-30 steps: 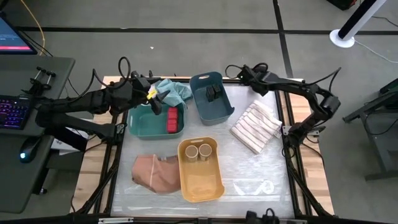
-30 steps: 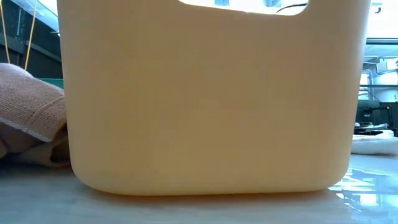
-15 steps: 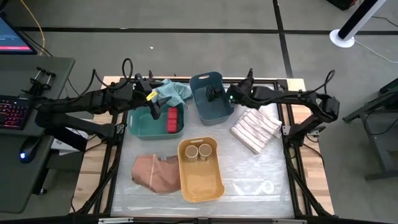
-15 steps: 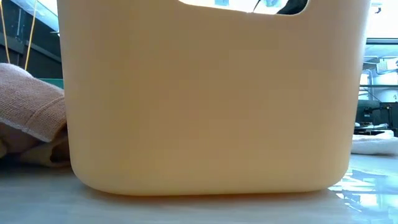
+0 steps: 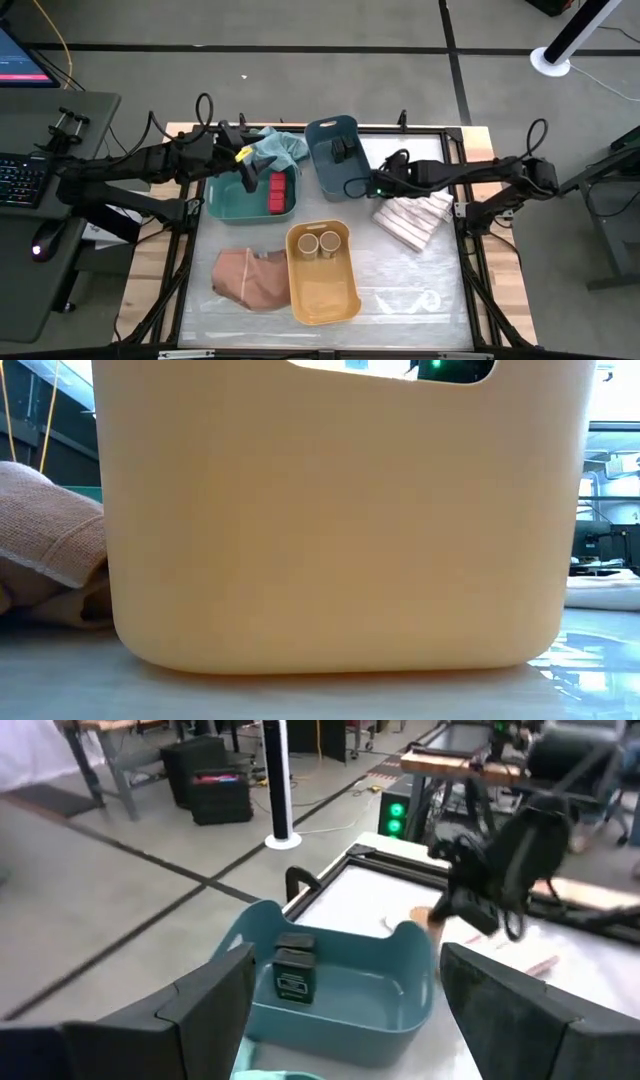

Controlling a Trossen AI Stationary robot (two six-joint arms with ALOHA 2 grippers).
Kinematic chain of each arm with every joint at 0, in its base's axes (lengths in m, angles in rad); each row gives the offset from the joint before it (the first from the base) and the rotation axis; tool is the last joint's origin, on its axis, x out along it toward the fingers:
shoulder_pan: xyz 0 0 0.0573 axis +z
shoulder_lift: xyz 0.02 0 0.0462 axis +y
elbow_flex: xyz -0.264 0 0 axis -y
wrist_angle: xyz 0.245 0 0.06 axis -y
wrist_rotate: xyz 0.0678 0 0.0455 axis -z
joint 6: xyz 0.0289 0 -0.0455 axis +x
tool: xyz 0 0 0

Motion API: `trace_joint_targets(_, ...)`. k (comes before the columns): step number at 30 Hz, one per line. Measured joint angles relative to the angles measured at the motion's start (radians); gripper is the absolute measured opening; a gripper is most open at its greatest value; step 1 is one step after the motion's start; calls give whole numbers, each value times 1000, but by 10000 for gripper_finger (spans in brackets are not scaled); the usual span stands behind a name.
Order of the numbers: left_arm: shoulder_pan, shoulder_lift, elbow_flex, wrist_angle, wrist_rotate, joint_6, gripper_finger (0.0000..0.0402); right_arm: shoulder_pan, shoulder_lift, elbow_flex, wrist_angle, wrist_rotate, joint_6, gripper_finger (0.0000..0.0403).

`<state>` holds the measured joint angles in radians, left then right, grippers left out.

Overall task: Sort spices by type
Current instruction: Put the gold seasoning bottle into the orange bin

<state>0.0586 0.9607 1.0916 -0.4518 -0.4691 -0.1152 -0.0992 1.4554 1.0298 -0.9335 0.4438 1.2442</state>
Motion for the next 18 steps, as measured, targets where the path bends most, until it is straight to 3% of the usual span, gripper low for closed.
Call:
trace_joint_targets(8,0,3,0,0,-2,-240,300,139,-3,3,105,-98,-122,0)
trace_joint_targets(14,-19,3,0,6,80,-491,300,263,-3,2,117,-99,-165,0)
trace_joint_targets(18,-58,3,0,7,91,-559,300,334,-2,1,206,-157,-229,0)
